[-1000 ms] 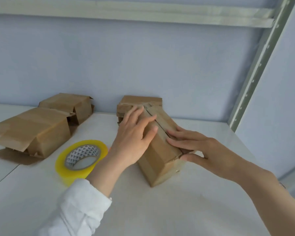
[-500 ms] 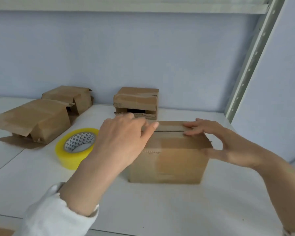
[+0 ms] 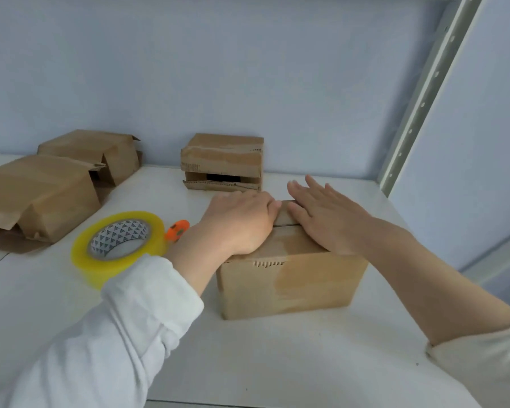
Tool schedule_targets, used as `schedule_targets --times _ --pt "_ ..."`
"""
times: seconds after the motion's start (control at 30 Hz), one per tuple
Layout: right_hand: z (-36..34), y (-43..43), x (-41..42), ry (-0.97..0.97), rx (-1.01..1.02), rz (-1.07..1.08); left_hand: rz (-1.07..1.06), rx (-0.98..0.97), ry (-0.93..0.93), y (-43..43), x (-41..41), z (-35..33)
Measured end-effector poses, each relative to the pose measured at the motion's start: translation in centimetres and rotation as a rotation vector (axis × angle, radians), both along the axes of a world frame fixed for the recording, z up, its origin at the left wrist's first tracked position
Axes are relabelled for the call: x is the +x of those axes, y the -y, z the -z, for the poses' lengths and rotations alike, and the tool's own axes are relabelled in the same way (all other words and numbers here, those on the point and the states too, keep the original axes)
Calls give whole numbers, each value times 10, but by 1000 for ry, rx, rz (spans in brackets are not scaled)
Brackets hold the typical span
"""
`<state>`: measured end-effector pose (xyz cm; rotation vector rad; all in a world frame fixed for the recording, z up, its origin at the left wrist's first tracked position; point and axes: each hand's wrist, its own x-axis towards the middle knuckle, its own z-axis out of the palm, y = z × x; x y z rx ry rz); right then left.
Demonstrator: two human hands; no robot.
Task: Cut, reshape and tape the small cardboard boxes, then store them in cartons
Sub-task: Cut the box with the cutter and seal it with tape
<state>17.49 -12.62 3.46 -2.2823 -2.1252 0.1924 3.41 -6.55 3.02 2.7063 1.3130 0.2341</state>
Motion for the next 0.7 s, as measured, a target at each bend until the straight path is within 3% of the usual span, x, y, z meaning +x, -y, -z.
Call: schedule_targets --times 0.2,0.33,0.47,0.57,0.7 --pt "-21 0 -2 -107 -94 23 -35 -73 -117 -5 8 -9" --pt "-3 0 -5 -18 22 25 -22 85 -44 -3 9 5" --pt "2 0 -5 -7 -2 52 -45 28 0 -1 10 10" --pt "-11 1 -5 -110 -54 45 -34 16 -2 2 10 2" --pt "-19 -4 -2 -138 -57 18 -18 -46 -72 -2 17 -8"
